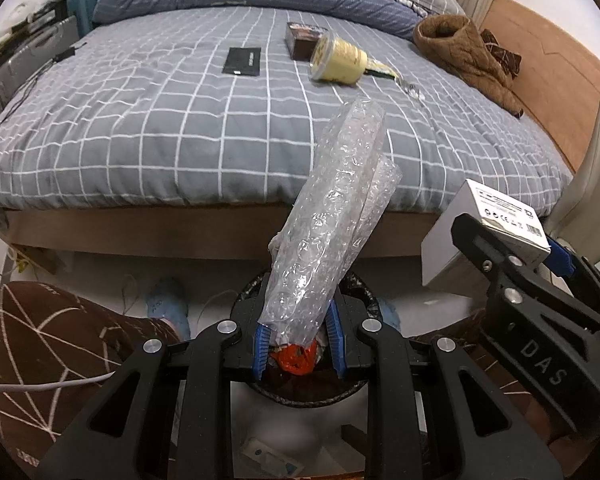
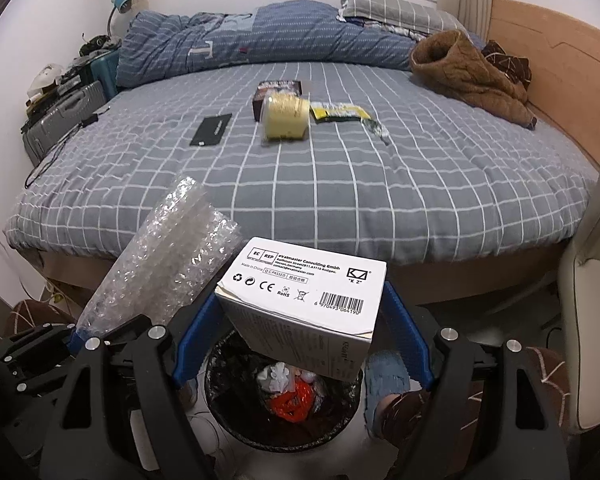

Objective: Collect trash
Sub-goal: 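Open the left tool to drop the bubble wrap into the bin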

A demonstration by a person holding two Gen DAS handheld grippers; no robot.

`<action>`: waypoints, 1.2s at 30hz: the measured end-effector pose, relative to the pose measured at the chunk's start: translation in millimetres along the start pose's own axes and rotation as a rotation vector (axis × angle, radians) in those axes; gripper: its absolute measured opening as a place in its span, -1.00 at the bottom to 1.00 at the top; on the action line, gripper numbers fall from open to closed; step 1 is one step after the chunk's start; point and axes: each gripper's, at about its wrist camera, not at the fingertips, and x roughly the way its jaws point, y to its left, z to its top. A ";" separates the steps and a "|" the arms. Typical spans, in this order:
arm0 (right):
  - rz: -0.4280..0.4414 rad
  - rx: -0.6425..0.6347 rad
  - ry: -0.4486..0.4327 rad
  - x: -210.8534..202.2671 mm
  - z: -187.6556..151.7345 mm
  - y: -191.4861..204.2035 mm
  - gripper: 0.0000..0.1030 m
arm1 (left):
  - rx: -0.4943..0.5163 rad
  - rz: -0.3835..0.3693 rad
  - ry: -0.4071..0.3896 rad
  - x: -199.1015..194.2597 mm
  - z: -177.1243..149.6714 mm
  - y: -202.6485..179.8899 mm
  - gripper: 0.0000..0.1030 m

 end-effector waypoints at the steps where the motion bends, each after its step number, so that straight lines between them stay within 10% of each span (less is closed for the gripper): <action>1: -0.001 -0.001 0.004 2.1 -1.8 -0.8 0.46 | 0.003 -0.001 0.006 3.3 -1.3 -1.1 -0.54; 30: -0.094 0.128 0.124 49.9 -61.2 -82.4 0.46 | 0.077 -0.015 0.142 89.5 -37.4 -38.9 -0.50; 36: -0.079 0.133 0.125 50.9 -60.9 -82.2 0.46 | 0.103 -0.015 0.119 88.9 -39.1 -35.1 0.05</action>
